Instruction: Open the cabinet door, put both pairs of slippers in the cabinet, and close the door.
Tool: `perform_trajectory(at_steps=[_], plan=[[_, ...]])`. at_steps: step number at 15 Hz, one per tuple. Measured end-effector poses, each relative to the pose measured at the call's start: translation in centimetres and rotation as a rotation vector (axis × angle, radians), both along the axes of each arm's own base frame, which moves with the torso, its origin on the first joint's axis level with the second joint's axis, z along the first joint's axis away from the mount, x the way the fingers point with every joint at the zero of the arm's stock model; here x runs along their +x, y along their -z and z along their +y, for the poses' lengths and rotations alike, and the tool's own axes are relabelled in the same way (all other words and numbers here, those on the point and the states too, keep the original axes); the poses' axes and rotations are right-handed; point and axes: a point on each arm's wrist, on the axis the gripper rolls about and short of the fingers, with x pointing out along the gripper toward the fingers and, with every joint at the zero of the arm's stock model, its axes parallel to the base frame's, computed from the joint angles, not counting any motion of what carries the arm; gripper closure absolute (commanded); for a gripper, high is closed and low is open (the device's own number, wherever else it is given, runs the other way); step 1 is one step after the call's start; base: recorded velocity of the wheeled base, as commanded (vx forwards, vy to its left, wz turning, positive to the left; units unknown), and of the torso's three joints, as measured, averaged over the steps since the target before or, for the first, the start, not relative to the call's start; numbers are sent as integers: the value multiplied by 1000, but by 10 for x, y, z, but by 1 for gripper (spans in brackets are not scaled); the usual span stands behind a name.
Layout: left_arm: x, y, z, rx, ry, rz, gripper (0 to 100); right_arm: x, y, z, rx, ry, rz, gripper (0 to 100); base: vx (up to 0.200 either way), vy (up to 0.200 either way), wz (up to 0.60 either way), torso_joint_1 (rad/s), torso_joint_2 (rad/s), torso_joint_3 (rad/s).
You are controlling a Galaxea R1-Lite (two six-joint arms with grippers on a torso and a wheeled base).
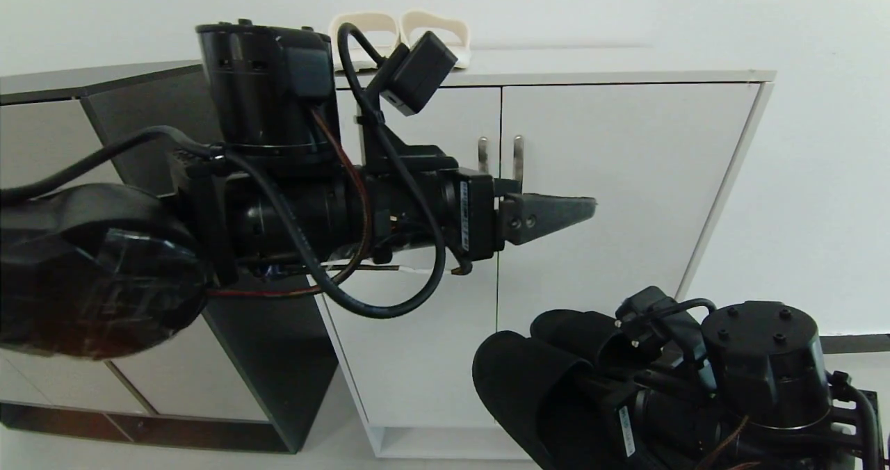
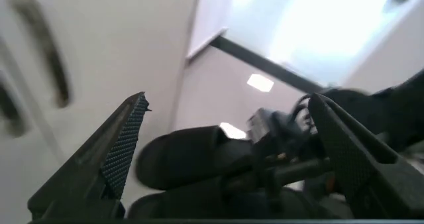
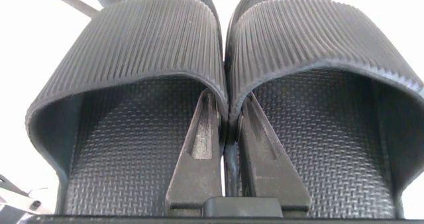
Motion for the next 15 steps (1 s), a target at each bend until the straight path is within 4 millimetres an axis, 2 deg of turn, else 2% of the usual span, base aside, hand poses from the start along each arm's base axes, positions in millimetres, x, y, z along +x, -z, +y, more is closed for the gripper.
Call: perform_trajectory(at_steps=[5, 15], plan=[[18, -1, -10, -39, 38, 70, 0, 0, 1, 0, -4, -1, 3, 100, 0, 0, 0, 0, 0, 0], [64, 12, -7, -29, -135, 74, 0, -2, 2, 1, -7, -9, 6, 100, 0, 0, 0, 0, 0, 0]])
